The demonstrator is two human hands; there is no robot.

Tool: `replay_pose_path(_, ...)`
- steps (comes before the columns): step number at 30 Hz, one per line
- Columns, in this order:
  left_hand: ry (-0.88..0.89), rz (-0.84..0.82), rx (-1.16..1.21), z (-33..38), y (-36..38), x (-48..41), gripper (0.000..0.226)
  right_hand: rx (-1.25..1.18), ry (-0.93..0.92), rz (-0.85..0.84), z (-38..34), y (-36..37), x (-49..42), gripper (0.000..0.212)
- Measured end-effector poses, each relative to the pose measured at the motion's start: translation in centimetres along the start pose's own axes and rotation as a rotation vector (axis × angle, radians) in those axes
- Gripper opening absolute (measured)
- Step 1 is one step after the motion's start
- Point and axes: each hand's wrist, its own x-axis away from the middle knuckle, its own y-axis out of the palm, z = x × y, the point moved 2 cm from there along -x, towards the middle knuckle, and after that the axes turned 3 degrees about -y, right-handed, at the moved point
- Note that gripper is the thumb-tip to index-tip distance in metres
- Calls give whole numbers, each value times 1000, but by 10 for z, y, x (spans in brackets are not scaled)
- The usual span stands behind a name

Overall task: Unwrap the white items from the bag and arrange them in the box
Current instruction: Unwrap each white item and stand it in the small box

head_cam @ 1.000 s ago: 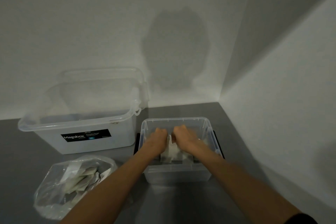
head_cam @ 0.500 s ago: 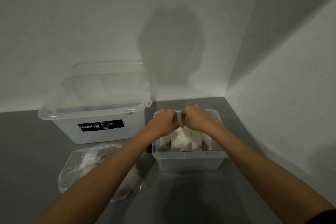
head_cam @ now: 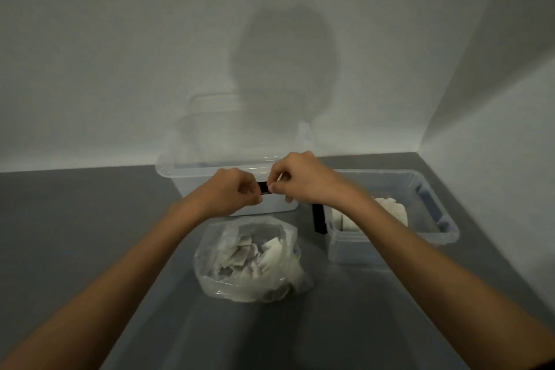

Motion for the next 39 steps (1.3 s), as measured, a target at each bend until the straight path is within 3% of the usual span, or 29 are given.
replay_pose_path(7, -75, -14, -22, -67, 23, 22, 18, 62, 47, -209, -13, 92, -17, 18)
replay_pose_path(14, -24, 28, 4, -104, 40, 28, 36, 280, 95, -226, -18, 169, -21, 17)
replay_pose_path(18, -16, 45, 72, -105, 46, 28, 33, 449, 82, -193, -11, 185, -17, 23)
replay_pose_path(23, 19, 73, 96, -109, 43, 25, 29, 485, 85, -116, -12, 186, -17, 20)
replay_pose_path(29, 69, 86, 65, -107, 39, 24, 33, 367, 147, -18, -5, 158, -6, 15)
replay_pose_path(32, 131, 115, 61, -96, 32, 26, 31, 195, 185, 39, 0, 134, 4, 13)
replay_pose_path(39, 221, 68, 354, -60, 17, 33, 19, -298, 276, 129, 1, 94, 21, 12)
